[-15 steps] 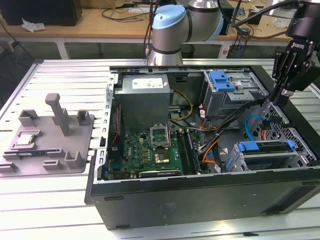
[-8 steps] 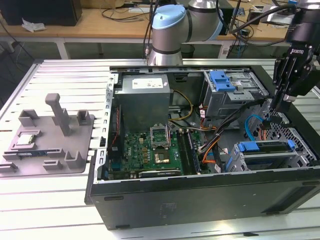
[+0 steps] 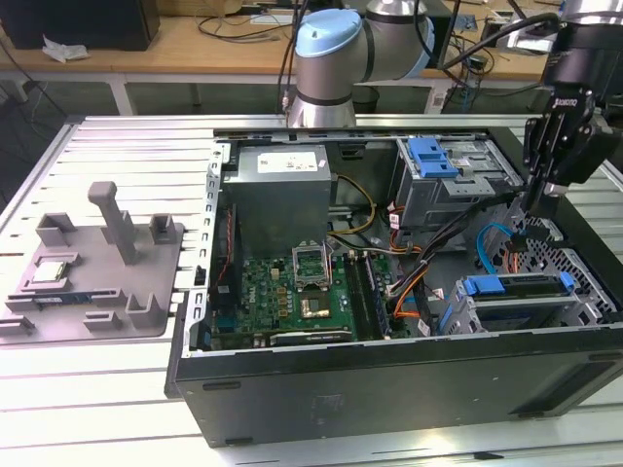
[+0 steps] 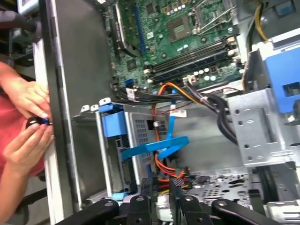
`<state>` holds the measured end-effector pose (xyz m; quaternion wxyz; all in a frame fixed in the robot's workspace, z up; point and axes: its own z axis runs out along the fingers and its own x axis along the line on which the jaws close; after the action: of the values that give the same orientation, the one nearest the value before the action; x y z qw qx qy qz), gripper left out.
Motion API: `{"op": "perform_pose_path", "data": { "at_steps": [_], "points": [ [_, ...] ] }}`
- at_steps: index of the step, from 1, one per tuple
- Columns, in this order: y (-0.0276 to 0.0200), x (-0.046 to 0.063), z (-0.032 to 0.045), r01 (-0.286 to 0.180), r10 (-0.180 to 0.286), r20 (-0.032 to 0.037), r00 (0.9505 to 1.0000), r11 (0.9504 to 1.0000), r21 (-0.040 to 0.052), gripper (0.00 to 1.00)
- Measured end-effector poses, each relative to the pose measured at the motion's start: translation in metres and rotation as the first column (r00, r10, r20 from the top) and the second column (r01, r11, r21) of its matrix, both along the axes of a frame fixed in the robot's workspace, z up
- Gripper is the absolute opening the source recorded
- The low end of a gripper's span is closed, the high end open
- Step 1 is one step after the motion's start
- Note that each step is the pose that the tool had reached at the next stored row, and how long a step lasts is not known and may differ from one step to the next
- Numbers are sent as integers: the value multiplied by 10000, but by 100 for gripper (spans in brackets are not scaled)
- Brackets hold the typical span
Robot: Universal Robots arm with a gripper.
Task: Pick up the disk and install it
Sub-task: 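Insert the first disk wire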
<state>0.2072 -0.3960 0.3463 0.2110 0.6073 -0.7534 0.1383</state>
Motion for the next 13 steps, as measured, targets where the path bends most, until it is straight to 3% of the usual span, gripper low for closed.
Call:
{"op": "perform_pose_path", "data": {
  "at_steps": [1, 3, 10, 13],
  "points": [
    [0, 0, -5, -39, 39, -15, 10000, 9998, -205, 29],
    [0, 0, -22, -103, 103, -21, 9999, 9995, -315, 29],
    [36, -20, -183, -140, 140, -8, 9999, 9993, -340, 29],
    [37, -21, -184, -122, 122, -5, 9999, 9993, -340, 29]
  ]
}}
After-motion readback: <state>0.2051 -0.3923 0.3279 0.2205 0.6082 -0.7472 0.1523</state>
